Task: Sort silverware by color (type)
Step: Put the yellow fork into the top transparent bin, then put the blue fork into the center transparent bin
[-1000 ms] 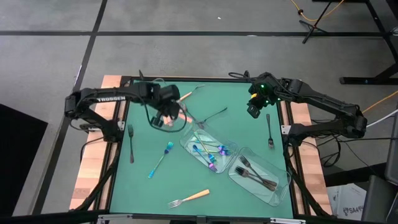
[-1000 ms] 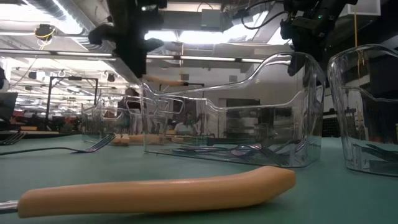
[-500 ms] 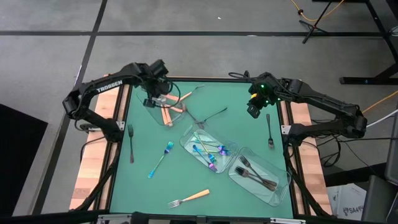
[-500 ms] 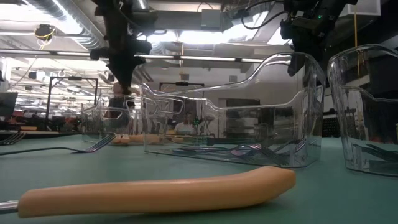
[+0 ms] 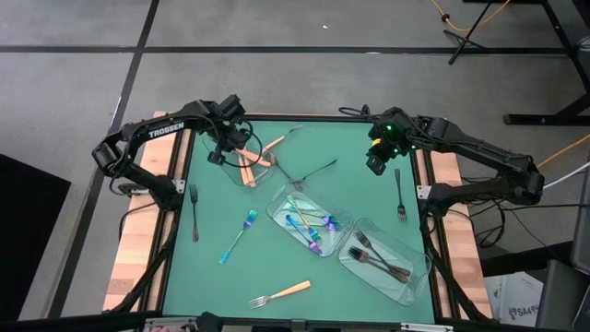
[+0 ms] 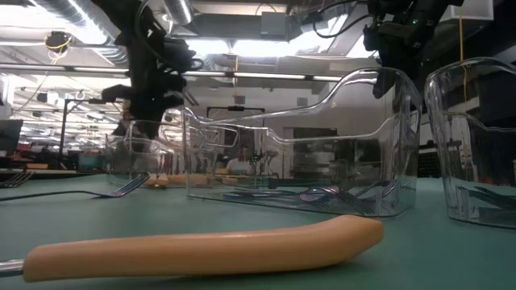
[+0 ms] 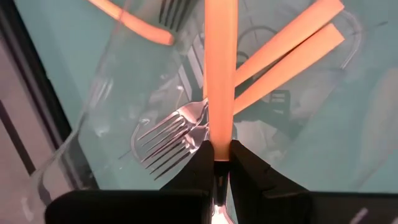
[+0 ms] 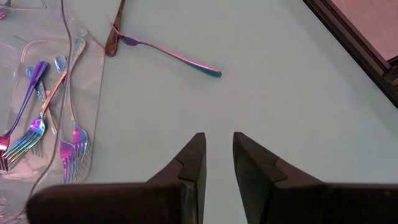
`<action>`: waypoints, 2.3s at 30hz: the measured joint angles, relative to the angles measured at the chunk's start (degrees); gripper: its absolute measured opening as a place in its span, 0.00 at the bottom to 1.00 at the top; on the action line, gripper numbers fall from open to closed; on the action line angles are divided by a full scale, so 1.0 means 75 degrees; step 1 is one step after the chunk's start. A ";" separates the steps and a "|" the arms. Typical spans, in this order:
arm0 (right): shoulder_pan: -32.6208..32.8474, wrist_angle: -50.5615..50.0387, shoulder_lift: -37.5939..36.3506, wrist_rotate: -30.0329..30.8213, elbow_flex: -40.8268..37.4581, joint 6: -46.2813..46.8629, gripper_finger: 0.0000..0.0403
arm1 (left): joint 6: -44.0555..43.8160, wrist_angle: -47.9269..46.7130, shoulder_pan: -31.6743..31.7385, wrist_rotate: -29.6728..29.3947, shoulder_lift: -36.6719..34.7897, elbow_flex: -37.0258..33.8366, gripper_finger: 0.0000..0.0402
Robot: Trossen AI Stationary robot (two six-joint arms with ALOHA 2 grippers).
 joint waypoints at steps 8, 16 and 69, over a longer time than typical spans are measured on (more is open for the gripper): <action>0.0000 0.0012 0.0000 0.0000 -0.0001 0.0000 0.17 | -0.0003 0.0886 -0.0006 0.0107 0.0000 -0.0677 0.06; 0.0000 0.0248 0.0000 0.0000 -0.0001 0.0000 0.17 | -0.0007 0.1765 -0.0006 0.0113 0.0000 -0.1268 0.06; 0.0000 0.0287 0.0002 0.0001 0.0002 0.0000 0.17 | -0.0779 0.3292 -0.0018 -0.0374 0.0000 -0.2143 0.19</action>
